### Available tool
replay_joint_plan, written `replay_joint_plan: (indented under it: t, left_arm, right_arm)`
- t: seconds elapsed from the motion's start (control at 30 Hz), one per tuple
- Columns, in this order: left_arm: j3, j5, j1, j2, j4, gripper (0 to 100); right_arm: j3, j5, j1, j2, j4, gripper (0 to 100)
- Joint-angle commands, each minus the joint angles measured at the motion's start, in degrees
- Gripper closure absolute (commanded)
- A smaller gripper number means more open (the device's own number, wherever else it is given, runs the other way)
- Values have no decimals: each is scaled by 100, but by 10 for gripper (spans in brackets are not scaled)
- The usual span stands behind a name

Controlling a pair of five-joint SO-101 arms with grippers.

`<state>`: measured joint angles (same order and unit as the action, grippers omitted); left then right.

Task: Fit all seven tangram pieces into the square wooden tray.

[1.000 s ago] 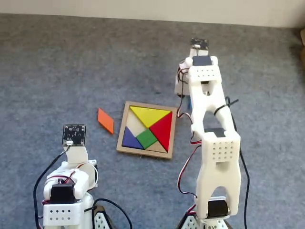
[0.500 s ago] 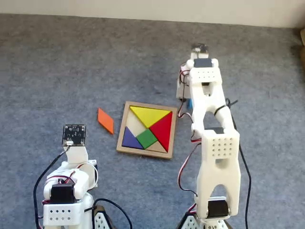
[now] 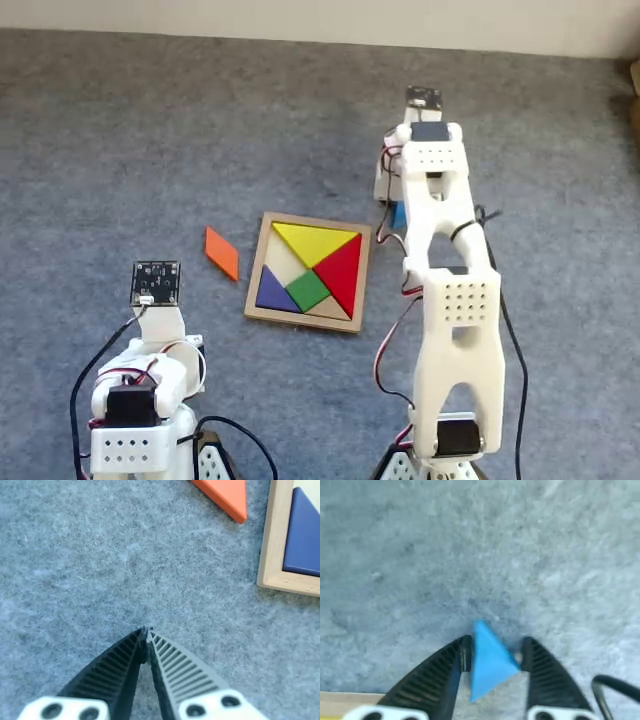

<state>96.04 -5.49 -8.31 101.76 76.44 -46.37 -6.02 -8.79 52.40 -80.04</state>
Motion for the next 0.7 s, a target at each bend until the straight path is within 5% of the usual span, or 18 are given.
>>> replay_joint_plan:
  t: [0.0,0.37,0.67]
  left_arm:
    - [110,44,-101,286,9,994]
    - [110,44,-101,286,9,994]
    - [110,44,-101,286,9,994]
  right_arm:
    - [-356,79,31,-40,48,900]
    - [-418,62,22,-84,-426,892]
    - [-418,35,-365,-84,-1138,753]
